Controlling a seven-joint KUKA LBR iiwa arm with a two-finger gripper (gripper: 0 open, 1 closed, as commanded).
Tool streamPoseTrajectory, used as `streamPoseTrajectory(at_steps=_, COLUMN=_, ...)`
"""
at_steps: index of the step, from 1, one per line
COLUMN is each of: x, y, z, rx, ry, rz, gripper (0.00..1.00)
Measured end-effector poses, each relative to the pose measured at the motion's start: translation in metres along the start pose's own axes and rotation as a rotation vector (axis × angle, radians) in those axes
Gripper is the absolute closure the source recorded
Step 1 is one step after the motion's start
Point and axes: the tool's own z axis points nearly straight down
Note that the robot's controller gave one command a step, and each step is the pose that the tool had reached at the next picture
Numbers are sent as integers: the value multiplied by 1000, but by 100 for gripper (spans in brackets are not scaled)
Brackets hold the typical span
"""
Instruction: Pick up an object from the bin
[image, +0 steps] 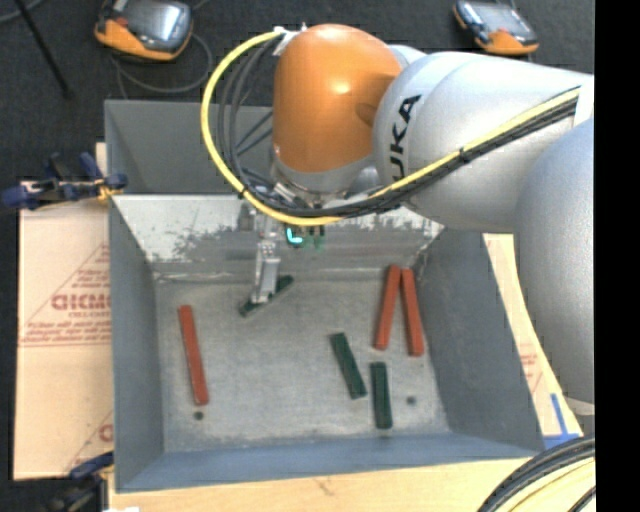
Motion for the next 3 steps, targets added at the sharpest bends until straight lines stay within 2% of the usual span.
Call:
streamPoseTrajectory(at_steps=1, x=16, y=-48, z=174, rx=3, ry=-6, rz=-524, gripper=0)
streamPoseTrajectory(at_steps=2, x=-21, y=-89, z=168, rx=5, ry=-10, rz=-794, gripper=0)
streamPoseTrajectory(at_steps=3, x=-21, y=-85, z=166, rx=1, ry=-14, rz=-792, gripper=100)
